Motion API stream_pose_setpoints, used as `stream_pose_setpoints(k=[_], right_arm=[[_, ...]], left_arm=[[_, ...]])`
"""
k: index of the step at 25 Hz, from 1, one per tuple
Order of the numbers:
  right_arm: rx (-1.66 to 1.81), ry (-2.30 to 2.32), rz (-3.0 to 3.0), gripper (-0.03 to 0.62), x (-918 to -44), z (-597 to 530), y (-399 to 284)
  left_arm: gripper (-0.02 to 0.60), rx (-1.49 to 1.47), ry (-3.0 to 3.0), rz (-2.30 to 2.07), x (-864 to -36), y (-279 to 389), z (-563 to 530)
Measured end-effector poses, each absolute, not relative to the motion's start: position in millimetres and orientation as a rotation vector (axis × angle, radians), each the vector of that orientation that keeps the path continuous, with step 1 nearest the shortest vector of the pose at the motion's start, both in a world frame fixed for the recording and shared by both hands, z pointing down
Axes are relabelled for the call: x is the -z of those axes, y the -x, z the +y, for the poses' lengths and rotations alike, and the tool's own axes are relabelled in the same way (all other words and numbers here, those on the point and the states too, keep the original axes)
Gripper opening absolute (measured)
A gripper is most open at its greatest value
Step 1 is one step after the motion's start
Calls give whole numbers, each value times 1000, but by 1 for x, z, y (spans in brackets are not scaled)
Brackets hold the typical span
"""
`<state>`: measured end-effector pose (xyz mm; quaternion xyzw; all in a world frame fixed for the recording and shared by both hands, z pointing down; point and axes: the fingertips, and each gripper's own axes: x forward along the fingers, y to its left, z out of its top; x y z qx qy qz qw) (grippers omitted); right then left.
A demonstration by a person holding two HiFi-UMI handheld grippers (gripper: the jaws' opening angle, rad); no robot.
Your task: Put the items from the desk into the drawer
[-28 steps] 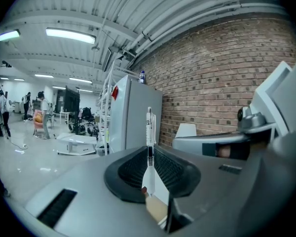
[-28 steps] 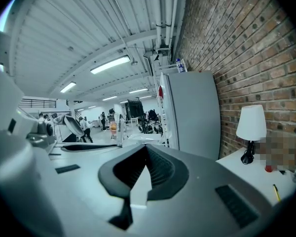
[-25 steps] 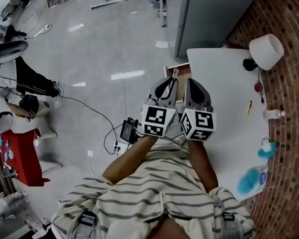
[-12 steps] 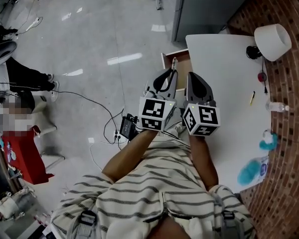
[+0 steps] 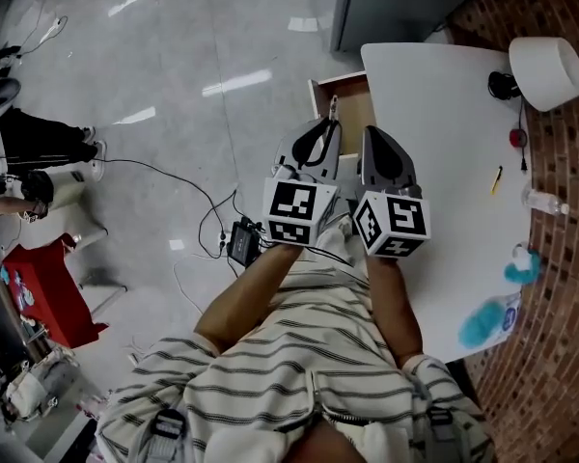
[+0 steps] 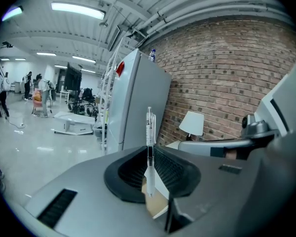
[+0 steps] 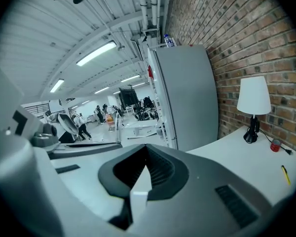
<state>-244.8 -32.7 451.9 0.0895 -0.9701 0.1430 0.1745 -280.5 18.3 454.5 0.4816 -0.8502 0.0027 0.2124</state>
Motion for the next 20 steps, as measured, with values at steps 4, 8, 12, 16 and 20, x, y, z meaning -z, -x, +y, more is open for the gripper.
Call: stream_pose_setpoints(k=[4,8,12,16,20], right_arm=[[-402,-301,-2727,11,-467,-42,246],[-418,-322,-2691,11,-485,-44,250],[-424,-332,-2660,11,-503,-49,248],[-411,-330,-2647,11,-517,-55,255],[-413,-333,-2623,11,-534,-60,261]], left_arm=[[46,10,-1326,-2334,-469,285,9],[46,26,-1311,-2307,-483,290,3],[46,32,-1291,-2272,-505,294,-6],[46,21,-1277,-2265,-523,302,-11],[46,15,-1259,-2239,-545,308,-14]])
